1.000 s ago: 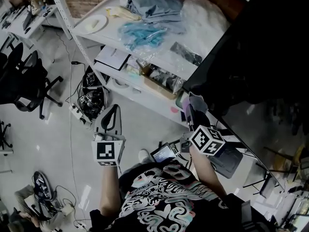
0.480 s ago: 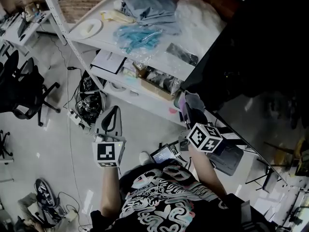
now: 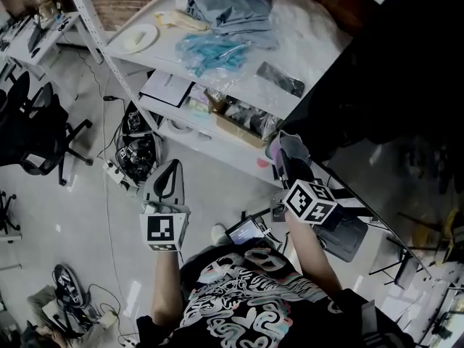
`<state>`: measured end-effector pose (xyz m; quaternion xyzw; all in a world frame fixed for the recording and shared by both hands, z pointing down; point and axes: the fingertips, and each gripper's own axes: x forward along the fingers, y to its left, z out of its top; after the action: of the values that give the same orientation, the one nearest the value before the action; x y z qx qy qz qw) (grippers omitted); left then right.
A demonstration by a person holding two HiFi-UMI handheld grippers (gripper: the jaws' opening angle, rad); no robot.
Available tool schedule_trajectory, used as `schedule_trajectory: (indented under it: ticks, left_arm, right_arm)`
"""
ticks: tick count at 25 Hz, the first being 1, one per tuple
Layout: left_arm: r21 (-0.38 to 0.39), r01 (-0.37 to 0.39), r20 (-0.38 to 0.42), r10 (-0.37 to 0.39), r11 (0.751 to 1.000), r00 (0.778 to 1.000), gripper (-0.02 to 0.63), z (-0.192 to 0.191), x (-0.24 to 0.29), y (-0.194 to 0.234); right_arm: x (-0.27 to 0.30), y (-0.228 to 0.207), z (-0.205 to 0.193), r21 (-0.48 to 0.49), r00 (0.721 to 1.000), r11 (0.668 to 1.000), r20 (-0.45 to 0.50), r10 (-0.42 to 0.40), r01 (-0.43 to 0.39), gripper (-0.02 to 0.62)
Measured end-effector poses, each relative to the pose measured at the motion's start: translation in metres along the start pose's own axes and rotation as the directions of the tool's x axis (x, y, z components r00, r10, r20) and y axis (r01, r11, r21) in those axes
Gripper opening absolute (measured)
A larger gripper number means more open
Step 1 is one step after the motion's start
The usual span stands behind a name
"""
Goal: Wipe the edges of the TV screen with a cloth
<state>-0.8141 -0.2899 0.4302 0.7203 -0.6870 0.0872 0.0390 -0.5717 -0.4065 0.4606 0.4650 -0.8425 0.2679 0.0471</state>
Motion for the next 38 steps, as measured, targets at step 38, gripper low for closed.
schedule_trajectory:
  ticks: [38]
  left_arm:
    - [0.054,0.232,0.099,-0.236,0.971,0.967,0.017,0.029,0.002,-0.129]
  right_arm:
    - [-0.202,-0.038,0.030,-0.217,0.951,0.967,0.303,-0.060,0.131,0.103]
